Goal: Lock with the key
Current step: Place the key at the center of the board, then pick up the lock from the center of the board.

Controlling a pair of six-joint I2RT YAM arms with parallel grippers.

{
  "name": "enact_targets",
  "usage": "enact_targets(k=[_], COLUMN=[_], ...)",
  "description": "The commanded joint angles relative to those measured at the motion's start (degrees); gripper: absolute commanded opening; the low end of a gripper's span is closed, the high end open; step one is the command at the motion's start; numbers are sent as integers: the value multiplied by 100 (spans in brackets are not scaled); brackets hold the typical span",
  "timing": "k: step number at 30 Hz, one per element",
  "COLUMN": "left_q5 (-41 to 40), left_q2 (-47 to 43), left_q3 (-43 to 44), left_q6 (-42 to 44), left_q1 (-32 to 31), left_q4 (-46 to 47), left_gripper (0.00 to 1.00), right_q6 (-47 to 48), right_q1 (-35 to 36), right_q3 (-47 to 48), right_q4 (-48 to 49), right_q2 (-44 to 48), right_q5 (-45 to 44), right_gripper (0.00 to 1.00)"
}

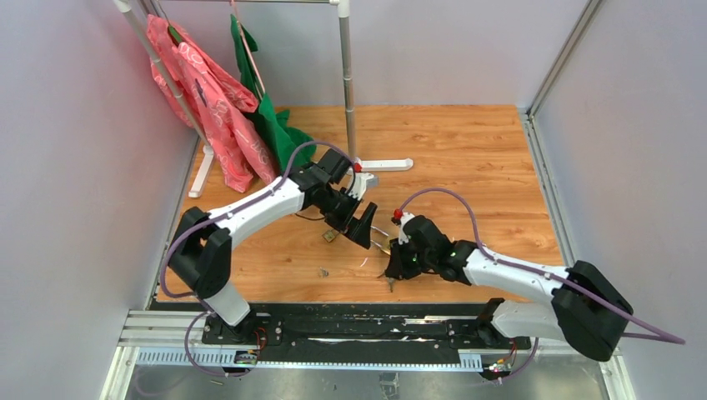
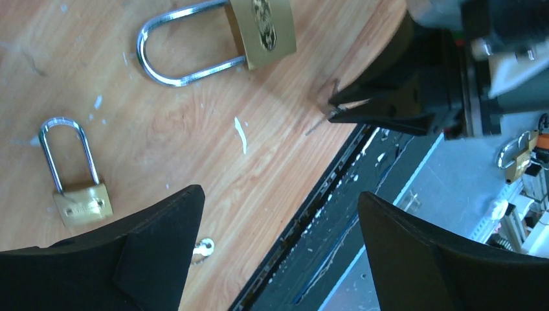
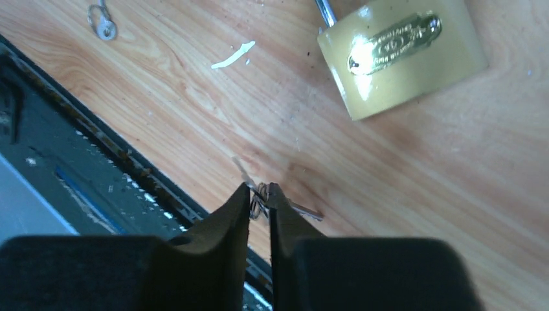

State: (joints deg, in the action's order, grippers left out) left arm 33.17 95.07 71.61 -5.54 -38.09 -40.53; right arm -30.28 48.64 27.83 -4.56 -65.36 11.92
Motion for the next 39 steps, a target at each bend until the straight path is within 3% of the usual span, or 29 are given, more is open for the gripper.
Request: enact_targets(k=[1, 6, 9, 13, 15, 17, 20, 22, 25, 30, 34, 36, 39], left_q5=[-500, -975, -1226, -1868, -2345, -2775, -3390, -3831, -4383, -4596, -4607, -4547, -4406], left_q2=[-645, -1413, -1789, -2178, -2201, -2087, -1955, -1869, -1769, -1837, -1921, -1931, -1869], left_q3=[-540, -734, -688, -656, -597, -453, -229, -120, -44, -313, -503, -536, -451], left_q6=[-460, -675, -809, -1037, -1161, -1265, -1368, -1478, -1666, -1953, -2037, -2005, -1934], left_q1=[-123, -131, -138, -351, -619, -979, -1510, -1801, -2114, -2327, -2344, -2348, -2347], left_q4=[289, 285, 293, 305, 241, 78, 47, 63, 101, 518, 743, 824, 804], left_gripper=[96, 98, 99, 100, 100, 100, 100, 100, 100, 100, 100, 100, 100], right_q6=[66, 67, 107, 310, 319, 40, -192, -285, -582, -840, -593, -496, -460], right_q1=[157, 303, 308, 106, -301, -1179, -2671, -3257, -3720, -4495, -5409, -5689, -5712], right_q3=[359, 497, 615, 826, 754, 697, 635, 637, 672, 500, 381, 419, 578], right_q4=[271, -171, -771, -1832, -2199, -2825, -3380, -3509, -3594, -3432, -2952, -2719, -2667], right_q2=[-378, -237, 276, 1437, 2009, 2311, 2121, 1918, 1794, 1620, 1319, 983, 394], right_q5=[-271, -692, -1261, -2754, -3285, -3519, -3070, -2867, -2970, -3061, -2444, -2091, -1969], right_gripper=[25, 50, 52, 55, 57, 57, 56, 56, 56, 56, 54, 52, 40])
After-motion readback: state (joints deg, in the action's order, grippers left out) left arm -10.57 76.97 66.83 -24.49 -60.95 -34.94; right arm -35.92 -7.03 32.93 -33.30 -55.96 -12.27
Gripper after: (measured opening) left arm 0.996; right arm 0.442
